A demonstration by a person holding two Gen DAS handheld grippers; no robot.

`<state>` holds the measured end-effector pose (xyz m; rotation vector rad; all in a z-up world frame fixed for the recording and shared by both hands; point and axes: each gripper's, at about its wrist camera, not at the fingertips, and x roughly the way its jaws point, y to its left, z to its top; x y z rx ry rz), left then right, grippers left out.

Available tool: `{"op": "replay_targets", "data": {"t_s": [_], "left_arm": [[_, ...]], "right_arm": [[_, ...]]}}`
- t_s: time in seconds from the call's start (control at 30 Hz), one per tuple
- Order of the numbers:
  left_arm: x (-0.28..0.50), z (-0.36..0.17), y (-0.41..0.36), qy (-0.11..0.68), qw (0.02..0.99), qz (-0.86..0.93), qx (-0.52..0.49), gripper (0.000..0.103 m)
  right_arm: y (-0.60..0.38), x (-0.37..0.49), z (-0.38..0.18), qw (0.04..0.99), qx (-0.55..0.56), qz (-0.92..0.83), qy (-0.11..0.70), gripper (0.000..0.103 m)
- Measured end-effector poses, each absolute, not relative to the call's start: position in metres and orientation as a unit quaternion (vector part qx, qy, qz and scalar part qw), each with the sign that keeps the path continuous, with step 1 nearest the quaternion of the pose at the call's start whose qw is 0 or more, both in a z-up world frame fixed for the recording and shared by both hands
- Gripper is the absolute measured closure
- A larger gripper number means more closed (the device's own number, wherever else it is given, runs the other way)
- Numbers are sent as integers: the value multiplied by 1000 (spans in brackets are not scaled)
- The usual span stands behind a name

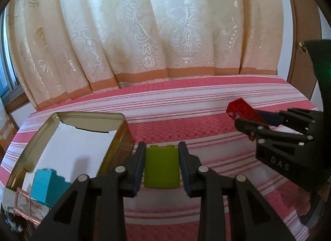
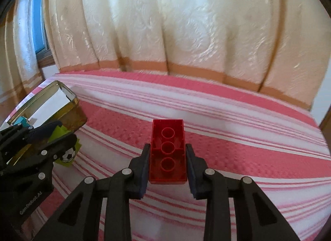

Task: Organize rigid objects
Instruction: 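Lift and carry the green block and red brick toward the gold tray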

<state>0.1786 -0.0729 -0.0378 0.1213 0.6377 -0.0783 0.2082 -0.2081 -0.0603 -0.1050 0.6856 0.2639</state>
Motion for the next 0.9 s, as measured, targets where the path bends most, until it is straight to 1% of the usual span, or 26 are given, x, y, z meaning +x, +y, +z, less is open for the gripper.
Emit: {"op": "replay_targets", "data": {"t_s": [0.1,0.4,0.63,0.9], "left_arm": [[170,-33,-73,291,954,-32,60,73],[155,-32,-63,292,955,-29,47,73],[135,-28,-54,275,961,-28,34,73],[118,-23,-50,251,967,-20,35,73]], "right_arm": [[-208,194,-53,943,-48,111,310,69],[-211,163,-44,956,-24,88,277,69],[-212,137,-38,967,-4,74,245,69],[-207,115,-31,978,-14,55,201,69]]}}
